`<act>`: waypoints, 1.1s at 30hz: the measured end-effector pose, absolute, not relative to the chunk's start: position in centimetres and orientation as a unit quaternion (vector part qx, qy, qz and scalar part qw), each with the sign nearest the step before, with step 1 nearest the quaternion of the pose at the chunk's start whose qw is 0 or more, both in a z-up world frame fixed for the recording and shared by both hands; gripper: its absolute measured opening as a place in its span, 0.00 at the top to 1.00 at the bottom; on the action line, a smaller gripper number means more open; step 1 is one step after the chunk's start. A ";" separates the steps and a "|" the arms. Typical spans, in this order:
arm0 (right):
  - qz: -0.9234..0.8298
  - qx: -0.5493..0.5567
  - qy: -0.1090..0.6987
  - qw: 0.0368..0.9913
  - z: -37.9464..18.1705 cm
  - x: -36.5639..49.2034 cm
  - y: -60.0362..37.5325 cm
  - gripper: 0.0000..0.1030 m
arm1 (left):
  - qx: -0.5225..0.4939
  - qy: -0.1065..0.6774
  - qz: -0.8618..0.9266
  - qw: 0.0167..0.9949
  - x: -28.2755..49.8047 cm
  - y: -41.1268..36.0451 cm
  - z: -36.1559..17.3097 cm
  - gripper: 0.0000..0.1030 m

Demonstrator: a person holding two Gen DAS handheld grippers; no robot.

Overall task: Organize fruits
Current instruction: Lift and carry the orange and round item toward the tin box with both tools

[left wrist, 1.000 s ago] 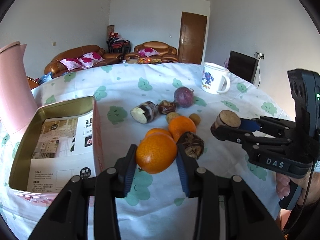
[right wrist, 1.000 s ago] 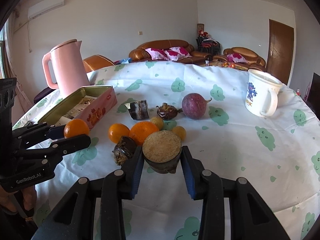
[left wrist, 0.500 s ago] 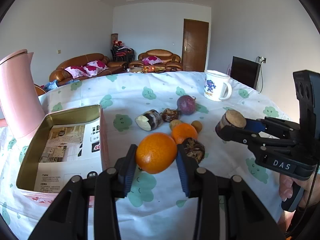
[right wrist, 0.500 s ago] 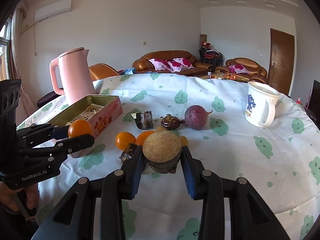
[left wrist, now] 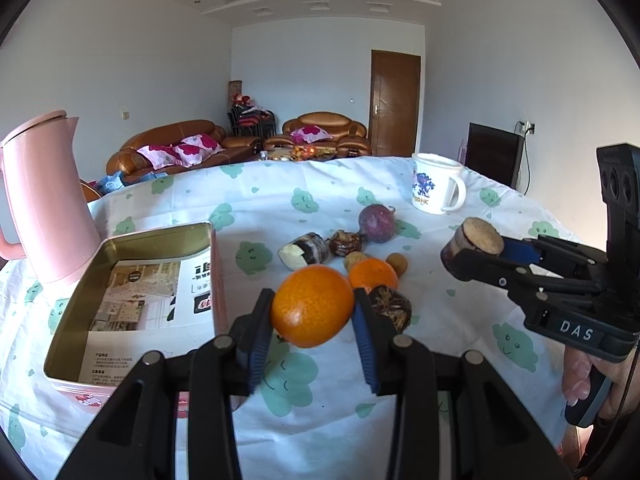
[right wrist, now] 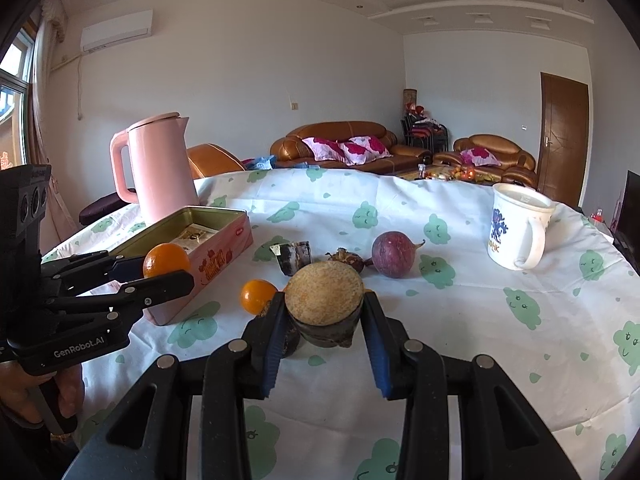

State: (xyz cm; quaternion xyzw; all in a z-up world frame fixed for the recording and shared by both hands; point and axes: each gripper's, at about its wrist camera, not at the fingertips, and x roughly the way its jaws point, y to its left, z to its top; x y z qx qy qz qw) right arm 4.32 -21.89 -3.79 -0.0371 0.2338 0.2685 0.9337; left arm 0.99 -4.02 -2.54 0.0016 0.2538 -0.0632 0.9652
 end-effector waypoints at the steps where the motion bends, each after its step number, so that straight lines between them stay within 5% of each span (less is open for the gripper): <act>1: 0.269 -0.037 0.233 0.934 -3.8 4.3 -21.9 0.62 | 0.002 0.252 -0.063 0.966 1.0 -4.0 -2.5 0.62; 33: 0.277 -0.036 0.161 0.946 -2.8 1.9 -22.7 0.62 | 0.002 0.204 -0.049 0.978 -0.8 -3.8 -1.9 0.62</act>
